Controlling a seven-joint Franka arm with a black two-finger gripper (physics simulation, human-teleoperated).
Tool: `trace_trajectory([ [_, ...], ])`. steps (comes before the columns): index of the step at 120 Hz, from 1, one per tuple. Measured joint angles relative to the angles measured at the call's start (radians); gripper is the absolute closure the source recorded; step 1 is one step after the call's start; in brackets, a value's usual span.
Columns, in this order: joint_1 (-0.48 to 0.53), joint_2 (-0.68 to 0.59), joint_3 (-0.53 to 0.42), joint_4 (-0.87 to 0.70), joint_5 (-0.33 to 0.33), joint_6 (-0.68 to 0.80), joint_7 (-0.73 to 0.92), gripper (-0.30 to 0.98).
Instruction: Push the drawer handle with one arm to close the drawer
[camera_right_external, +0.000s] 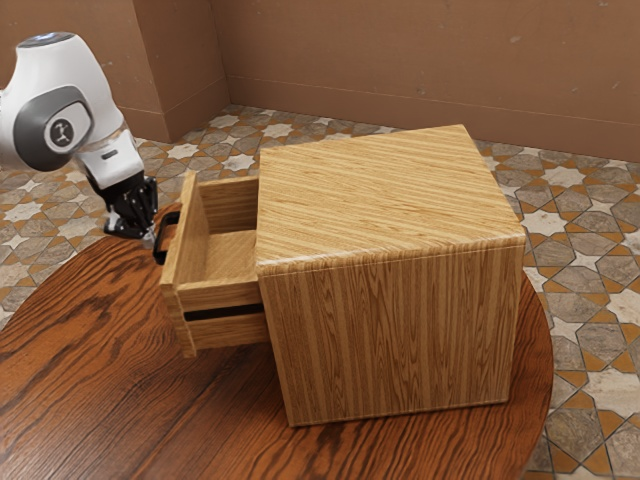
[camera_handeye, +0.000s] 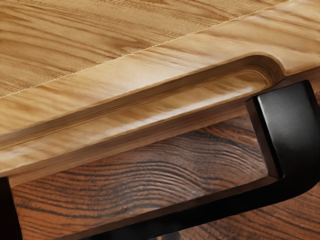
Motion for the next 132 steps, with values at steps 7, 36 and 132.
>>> trace_trajectory([
  [7, -0.006, 0.001, -0.001, 0.001, 0.000, 0.001, -0.011, 0.79],
  [36, -0.032, 0.004, -0.005, 0.001, 0.000, 0.004, -0.052, 0.79],
  [132, -0.094, 0.050, -0.054, 0.045, 0.000, 0.027, -0.153, 0.78],
])
